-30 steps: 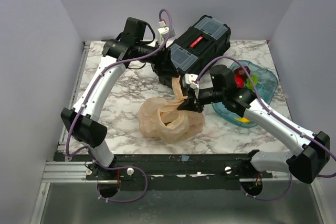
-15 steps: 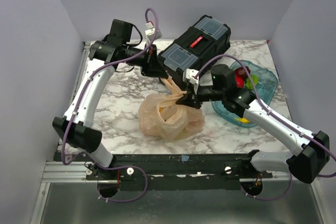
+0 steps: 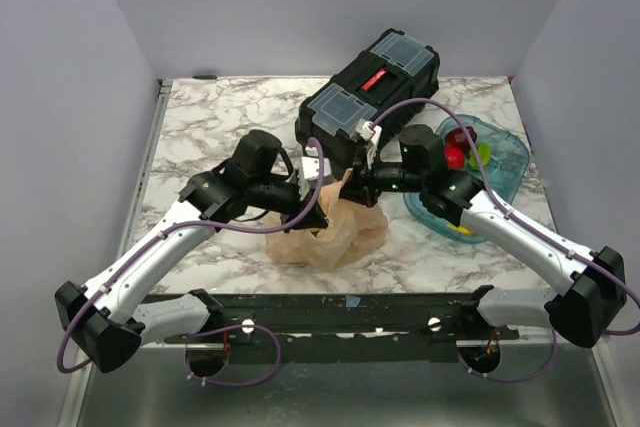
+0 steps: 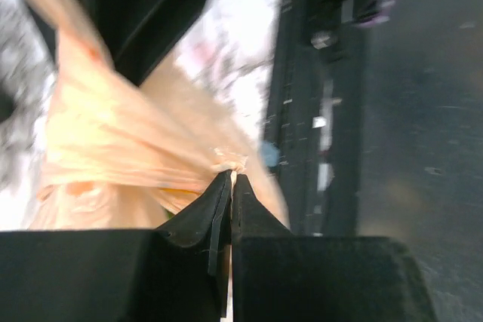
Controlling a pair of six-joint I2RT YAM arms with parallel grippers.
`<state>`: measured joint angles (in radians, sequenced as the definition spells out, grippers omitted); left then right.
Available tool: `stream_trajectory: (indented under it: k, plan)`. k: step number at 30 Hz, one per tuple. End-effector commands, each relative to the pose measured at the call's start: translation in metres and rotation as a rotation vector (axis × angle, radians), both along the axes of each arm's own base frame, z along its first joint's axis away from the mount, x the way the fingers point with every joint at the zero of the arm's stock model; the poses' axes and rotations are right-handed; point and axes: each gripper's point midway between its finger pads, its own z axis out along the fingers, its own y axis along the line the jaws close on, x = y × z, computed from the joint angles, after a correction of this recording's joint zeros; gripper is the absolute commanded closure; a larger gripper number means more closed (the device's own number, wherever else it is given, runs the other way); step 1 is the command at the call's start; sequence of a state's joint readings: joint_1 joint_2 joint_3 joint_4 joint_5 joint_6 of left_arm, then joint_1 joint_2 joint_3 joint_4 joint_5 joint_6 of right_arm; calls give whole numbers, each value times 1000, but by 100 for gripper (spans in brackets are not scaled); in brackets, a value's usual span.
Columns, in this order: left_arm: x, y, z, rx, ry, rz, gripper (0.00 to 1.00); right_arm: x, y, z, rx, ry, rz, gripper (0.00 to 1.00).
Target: Place the fake fruits into the plastic bag and tie a complex knot
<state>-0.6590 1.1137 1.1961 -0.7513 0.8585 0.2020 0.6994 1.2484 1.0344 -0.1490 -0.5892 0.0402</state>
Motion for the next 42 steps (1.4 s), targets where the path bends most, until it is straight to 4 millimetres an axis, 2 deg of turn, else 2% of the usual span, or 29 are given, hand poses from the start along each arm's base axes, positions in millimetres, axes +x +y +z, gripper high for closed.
stream_trajectory:
  k: [1,4,6,9,12,15,18,22,24,28,30,33,35,38,40,42]
  plan:
    - [50,8,-73,222,-56,301,100,20,-7,9,33,36,-147,99]
    - [91,19,-94,304,-87,516,100,9,-7,11,53,59,-112,99]
    - [113,24,-99,318,-103,612,100,-2,-6,11,71,89,-74,99]
    - [139,21,-84,216,-108,695,100,-15,-2,9,107,146,-23,99]
    - [148,10,-69,123,-135,669,100,-13,5,12,172,188,-28,99]
    - [146,4,-56,44,-119,623,100,-3,15,21,254,238,-64,99]
    - [141,9,-44,-19,-80,587,100,14,24,34,335,280,-126,99]
    - [109,15,-34,-72,-10,458,100,20,26,45,374,294,-155,99]
    - [93,17,-37,-68,39,427,100,20,23,41,351,272,-164,99]
    - [74,10,-66,-13,127,424,100,12,16,26,318,255,-160,99]
    - [78,7,-82,19,119,462,100,5,13,19,302,237,-140,99]
    - [99,9,-99,52,134,571,100,-8,11,12,266,191,-88,99]
    - [109,4,-100,34,162,596,100,-20,12,8,242,159,-22,99]
    - [115,-11,-85,-59,216,574,100,-37,12,3,201,111,62,99]
    - [113,-16,-77,-115,213,552,100,-41,8,4,166,96,79,89]
    - [113,-15,-70,-148,182,548,100,-40,2,14,127,61,69,70]
